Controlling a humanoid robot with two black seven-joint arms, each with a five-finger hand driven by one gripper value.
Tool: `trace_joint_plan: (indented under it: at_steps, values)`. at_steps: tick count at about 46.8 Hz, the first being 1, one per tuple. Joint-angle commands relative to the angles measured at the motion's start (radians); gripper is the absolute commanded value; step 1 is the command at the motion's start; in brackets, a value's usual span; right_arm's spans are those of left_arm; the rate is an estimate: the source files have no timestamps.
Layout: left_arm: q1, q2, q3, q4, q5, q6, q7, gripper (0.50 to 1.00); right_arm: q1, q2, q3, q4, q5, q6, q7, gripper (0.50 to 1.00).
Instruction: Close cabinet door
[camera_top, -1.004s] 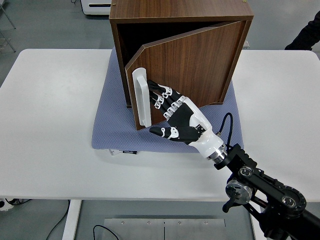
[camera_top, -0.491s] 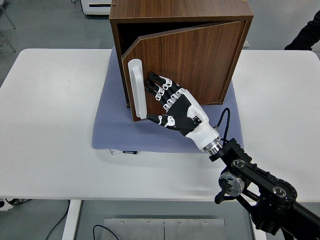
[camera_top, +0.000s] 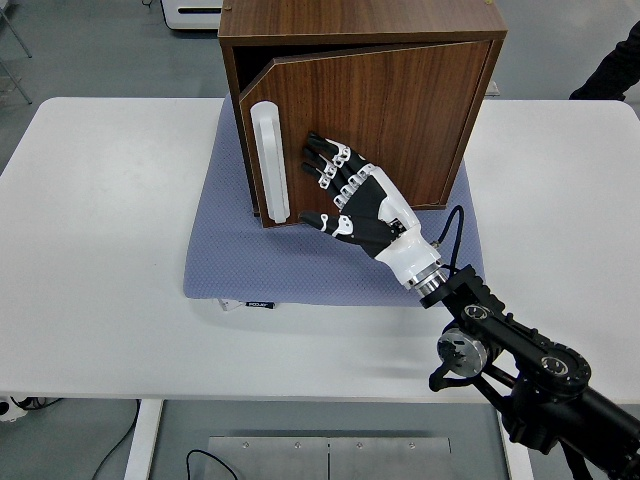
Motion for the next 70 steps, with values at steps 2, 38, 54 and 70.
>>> trace_joint_plan:
  at_steps: [2, 38, 54, 70]
  values:
    - [0.0, 0.0, 0.0, 0.0, 0.0, 0.0, 0.0, 1.0, 0.008, 0.0, 0.0, -0.02, 0.001, 0.0, 0.0, 1.0]
    - [0.0, 0.0, 0.0, 0.0, 0.0, 0.0, 0.0, 1.0, 0.069, 0.0, 0.058, -0.089, 0.072, -0.038, -0.039, 1.0]
    - [0.0, 0.0, 0.0, 0.0, -0.002, 0.0, 0.0, 1.0, 0.069, 0.0, 0.06, -0.084, 0.076, -0.022, -0.056, 1.0]
    - [0.0, 0.0, 0.0, 0.0, 0.0, -0.001, 0.0, 1.0, 0.095, 0.0, 0.066, -0.116, 0.079, -0.057, -0.086, 1.0]
